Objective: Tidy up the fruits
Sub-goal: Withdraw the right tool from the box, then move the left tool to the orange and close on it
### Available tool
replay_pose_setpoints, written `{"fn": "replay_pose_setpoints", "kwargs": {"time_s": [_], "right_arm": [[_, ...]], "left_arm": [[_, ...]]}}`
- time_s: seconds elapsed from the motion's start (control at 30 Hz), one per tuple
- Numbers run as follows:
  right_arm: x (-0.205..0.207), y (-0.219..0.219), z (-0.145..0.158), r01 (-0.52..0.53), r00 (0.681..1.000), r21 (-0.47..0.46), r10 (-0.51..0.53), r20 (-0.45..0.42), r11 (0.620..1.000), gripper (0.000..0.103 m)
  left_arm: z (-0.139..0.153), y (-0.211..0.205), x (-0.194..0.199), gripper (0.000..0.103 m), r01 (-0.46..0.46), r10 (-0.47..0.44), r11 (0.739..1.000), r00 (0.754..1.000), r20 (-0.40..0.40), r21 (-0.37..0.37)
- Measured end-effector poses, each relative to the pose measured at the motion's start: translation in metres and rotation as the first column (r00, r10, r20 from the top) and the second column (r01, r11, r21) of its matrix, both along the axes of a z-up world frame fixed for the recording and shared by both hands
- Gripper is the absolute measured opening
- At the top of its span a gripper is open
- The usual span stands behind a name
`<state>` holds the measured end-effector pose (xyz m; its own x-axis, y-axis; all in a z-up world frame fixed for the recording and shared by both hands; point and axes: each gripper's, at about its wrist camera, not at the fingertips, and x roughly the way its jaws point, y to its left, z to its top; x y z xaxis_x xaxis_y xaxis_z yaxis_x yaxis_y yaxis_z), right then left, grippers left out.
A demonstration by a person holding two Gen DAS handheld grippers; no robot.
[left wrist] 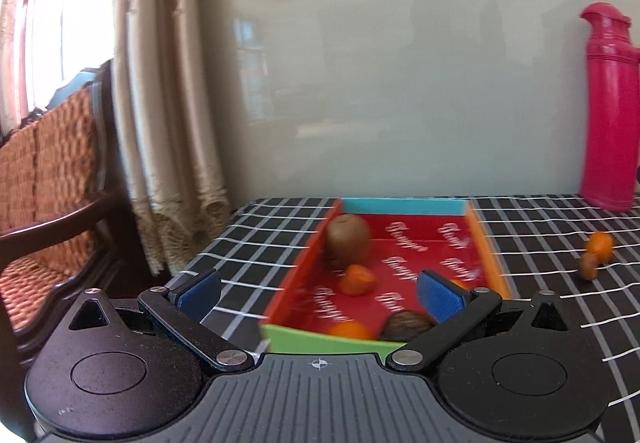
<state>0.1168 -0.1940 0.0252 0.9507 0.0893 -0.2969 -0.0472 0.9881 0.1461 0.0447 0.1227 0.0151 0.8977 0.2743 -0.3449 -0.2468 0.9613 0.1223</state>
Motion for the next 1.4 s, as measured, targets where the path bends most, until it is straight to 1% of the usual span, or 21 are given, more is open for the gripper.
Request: {"fn": "replay_pose_setpoints", "kwargs": {"time_s": [0.27,0.33,0.43,0.5,0.57,0.67,0.8,0.9,0.93,1.0,1.03,1.13,1.27,1.4], "right_arm": [[-0.009,-0.042,-0.003,0.068,0.998,0.006,-0.068,-0.011,0.998,0.079],[-0.012,-0.053,-0.004,0.084,0.996,0.004,-0.084,-0.012,0.996,0.079],[-0.016,-0.071,-0.005,0.119,0.993,0.002,-0.119,-0.012,0.993,0.079],[-0.018,-0.082,-0.005,0.143,0.99,0.008,-0.143,-0.008,0.99,0.079],[-0.019,-0.093,-0.008,0.176,0.984,0.001,-0.176,-0.003,0.984,0.079],[-0.018,-0.107,-0.012,0.217,0.976,-0.003,-0.217,-0.02,0.976,0.079],[-0.017,-0.119,-0.015,0.241,0.97,-0.016,-0.241,-0.032,0.97,0.079],[-0.016,-0.123,-0.019,0.243,0.968,-0.066,-0.246,-0.045,0.968,0.08],[-0.016,-0.124,-0.021,0.243,0.968,-0.084,-0.247,-0.044,0.966,0.08],[-0.015,-0.127,-0.026,0.248,0.965,-0.122,-0.256,-0.052,0.961,0.08],[-0.015,-0.129,-0.028,0.25,0.964,-0.13,-0.259,-0.054,0.959,0.08],[-0.013,-0.138,-0.033,0.273,0.956,-0.149,-0.285,-0.065,0.951,0.08],[-0.012,-0.151,-0.037,0.308,0.945,-0.146,-0.32,-0.067,0.94,0.08],[-0.011,-0.159,-0.04,0.32,0.94,-0.146,-0.333,-0.076,0.936,0.08]], "left_arm": [[0.001,-0.047,0.012,0.103,0.127,-0.127,0.991,0.992,0.001,-0.042],[0.0,-0.063,0.016,0.103,0.164,-0.163,0.986,0.987,0.006,-0.03],[-0.002,-0.086,0.024,0.103,0.205,-0.205,0.979,0.979,0.002,0.012],[-0.002,-0.099,0.028,0.103,0.231,-0.231,0.973,0.973,0.0,0.009],[-0.004,-0.11,0.034,0.102,0.246,-0.246,0.969,0.969,-0.005,-0.013],[-0.006,-0.125,0.043,0.102,0.264,-0.265,0.963,0.964,-0.01,-0.043],[-0.012,-0.148,0.054,0.102,0.295,-0.296,0.954,0.955,-0.017,-0.048],[-0.018,-0.168,0.066,0.102,0.32,-0.321,0.946,0.947,-0.029,-0.045],[-0.019,-0.174,0.07,0.095,0.327,-0.328,0.944,0.944,-0.036,-0.043],[-0.022,-0.184,0.078,0.085,0.344,-0.347,0.937,0.937,-0.049,-0.051],[-0.024,-0.189,0.083,0.083,0.35,-0.353,0.935,0.934,-0.06,-0.054],[-0.031,-0.201,0.095,0.082,0.356,-0.36,0.933,0.93,-0.081,-0.059],[-0.034,-0.215,0.106,0.082,0.373,-0.378,0.925,0.922,-0.083,-0.075],[-0.039,-0.23,0.118,0.081,0.39,-0.396,0.918,0.914,-0.09,-0.069]]}}
